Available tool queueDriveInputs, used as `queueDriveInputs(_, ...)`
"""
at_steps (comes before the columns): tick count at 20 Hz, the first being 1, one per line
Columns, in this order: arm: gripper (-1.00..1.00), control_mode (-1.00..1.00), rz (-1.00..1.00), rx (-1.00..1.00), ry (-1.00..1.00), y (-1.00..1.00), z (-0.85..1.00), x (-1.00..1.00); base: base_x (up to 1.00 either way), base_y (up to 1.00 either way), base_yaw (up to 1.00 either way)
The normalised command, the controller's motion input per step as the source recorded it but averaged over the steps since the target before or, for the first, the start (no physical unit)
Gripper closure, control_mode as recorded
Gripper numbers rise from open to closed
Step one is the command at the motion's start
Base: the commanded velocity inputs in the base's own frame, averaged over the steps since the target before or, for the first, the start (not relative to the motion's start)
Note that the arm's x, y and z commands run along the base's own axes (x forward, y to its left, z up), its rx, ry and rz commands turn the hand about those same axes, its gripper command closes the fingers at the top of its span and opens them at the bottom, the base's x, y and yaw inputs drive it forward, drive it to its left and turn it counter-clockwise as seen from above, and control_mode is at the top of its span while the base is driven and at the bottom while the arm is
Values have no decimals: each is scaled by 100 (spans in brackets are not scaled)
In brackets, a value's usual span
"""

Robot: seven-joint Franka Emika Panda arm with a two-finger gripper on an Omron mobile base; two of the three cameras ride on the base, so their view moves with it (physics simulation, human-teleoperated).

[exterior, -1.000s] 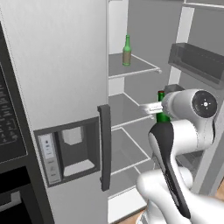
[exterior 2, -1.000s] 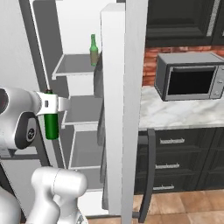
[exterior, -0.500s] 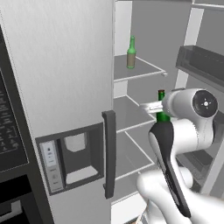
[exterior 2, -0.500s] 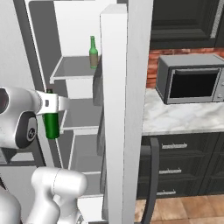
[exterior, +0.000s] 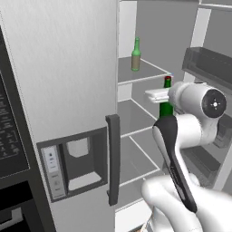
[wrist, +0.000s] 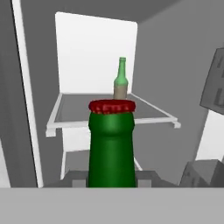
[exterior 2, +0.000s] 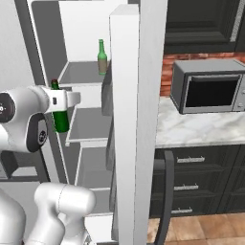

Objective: Place the beers on the top shelf of the fridge to keep them out of children's reach, and place the potato on lower shelves for easy access.

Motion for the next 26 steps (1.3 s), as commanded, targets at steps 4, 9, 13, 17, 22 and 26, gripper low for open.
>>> queueDriveInputs(4,100,-100,7,3,-17,-9,57,19,0,0,0)
queueDriveInputs(9,100,-100,10,0,-5,0,40,11,0,0,0)
queueDriveInputs(13,100,-100,9,0,0,0,32,3,0,0,0)
queueDriveInputs(17,100,-100,8,1,-3,0,41,11,0,0,0)
queueDriveInputs(22,100,-100,4,0,-4,4,43,21,0,0,0)
queueDriveInputs(26,100,-100,0,2,-4,4,25,33,0,0,0)
